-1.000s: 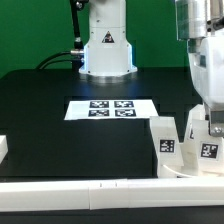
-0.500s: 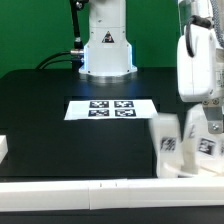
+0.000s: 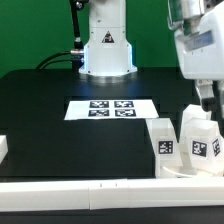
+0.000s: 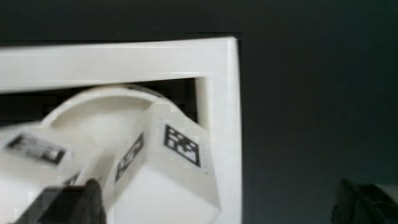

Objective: Assemble stool

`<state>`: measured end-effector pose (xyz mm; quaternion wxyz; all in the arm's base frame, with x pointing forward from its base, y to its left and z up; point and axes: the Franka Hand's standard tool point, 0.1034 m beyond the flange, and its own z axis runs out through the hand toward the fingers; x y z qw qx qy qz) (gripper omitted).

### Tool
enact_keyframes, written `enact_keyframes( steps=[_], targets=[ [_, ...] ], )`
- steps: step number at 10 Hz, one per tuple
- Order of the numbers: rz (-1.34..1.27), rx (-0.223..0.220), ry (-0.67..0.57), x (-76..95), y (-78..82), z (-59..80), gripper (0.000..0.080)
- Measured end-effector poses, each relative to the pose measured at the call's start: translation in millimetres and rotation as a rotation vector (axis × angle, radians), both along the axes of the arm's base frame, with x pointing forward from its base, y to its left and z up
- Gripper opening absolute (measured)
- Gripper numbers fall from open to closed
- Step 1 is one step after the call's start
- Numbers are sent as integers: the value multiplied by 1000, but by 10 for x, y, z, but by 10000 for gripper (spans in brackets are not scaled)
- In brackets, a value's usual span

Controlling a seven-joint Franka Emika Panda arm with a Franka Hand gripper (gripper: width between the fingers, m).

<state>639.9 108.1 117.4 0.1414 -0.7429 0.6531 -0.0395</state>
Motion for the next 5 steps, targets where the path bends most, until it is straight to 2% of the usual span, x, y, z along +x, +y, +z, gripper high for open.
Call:
enact_keyframes(
  steps=[3,5],
  targets=[
    [186,-55,-26,4,-21,6,649],
    [538,-164,-16,15,-17,12,649]
  ],
)
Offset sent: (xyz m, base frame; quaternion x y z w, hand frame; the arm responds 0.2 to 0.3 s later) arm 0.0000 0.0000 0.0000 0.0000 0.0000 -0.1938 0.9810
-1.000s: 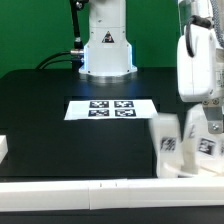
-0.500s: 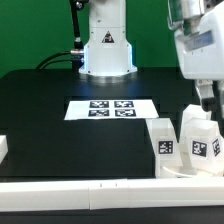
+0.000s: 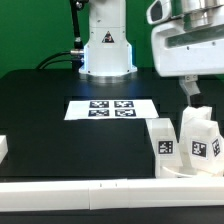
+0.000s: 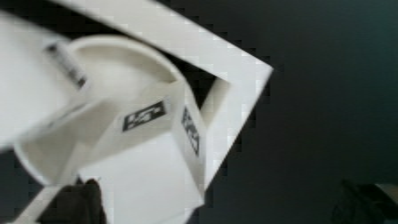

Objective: Assemble stool

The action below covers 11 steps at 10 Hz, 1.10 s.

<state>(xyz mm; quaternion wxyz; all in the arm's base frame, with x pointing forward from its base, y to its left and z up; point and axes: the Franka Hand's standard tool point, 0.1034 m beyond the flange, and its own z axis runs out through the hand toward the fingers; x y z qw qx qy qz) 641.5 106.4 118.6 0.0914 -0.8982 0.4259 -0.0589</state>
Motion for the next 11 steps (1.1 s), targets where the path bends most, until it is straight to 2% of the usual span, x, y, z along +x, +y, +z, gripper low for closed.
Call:
enact_keyframes(
  steps=[1,3,4,7,8,9,11],
  targets=[
    [191,-39,4,50,12,21,649],
    [452,-70,1,39,100,-115,649],
    [471,-97,-42,63,78,-93,649],
    [690,-163,-50,61,-10,-103,649],
    [918,-223,-53,94,-66,-114,649],
    [1080,-270,-37,104,-27,-169,649],
    [1248,-315,-48,99,45,-219,649]
  ],
)
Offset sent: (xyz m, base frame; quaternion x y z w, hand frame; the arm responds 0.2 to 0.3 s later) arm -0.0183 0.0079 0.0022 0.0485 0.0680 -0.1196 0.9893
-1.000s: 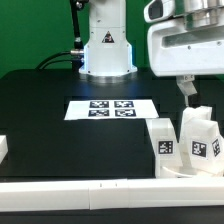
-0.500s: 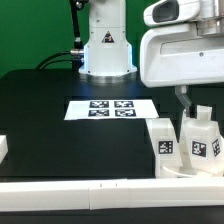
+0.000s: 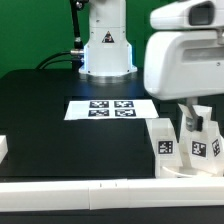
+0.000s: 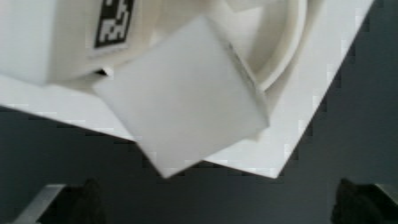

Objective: Assemble stool

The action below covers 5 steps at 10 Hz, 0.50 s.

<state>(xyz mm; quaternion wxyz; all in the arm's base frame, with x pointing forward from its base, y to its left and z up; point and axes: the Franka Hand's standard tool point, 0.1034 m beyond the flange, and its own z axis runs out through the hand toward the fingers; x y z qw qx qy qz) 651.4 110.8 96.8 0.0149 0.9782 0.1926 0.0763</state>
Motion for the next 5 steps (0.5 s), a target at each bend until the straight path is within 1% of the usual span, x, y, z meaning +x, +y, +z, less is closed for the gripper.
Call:
enact_keyframes(
  steps=[3,4,5],
  targets=[
    [156,-54,12,-7,-91,-24,649],
    [182,-64,55,-72,-120,-101,649],
    [182,-72,66,-96,-126,-175,649]
  ],
)
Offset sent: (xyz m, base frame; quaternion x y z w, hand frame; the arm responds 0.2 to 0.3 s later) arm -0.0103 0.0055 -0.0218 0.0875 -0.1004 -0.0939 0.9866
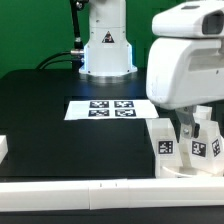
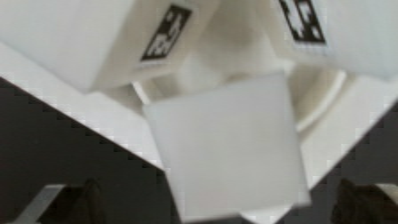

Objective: Assemble stool

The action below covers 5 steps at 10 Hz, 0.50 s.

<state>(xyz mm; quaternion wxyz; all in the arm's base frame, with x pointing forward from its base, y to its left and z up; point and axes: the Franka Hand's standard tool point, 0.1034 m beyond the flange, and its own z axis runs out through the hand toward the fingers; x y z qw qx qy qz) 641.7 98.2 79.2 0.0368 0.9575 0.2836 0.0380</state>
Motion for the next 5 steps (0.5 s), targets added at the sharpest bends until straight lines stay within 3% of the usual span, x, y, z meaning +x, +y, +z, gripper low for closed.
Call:
enact_keyframes(
  steps=[3,4,5],
  targets=[
    [-66,-6,19,-61,52,-192,649],
    [-85,-5,17,-55,35,-186,649],
    [-103,-5,17,-57,28,-190,532]
  ],
)
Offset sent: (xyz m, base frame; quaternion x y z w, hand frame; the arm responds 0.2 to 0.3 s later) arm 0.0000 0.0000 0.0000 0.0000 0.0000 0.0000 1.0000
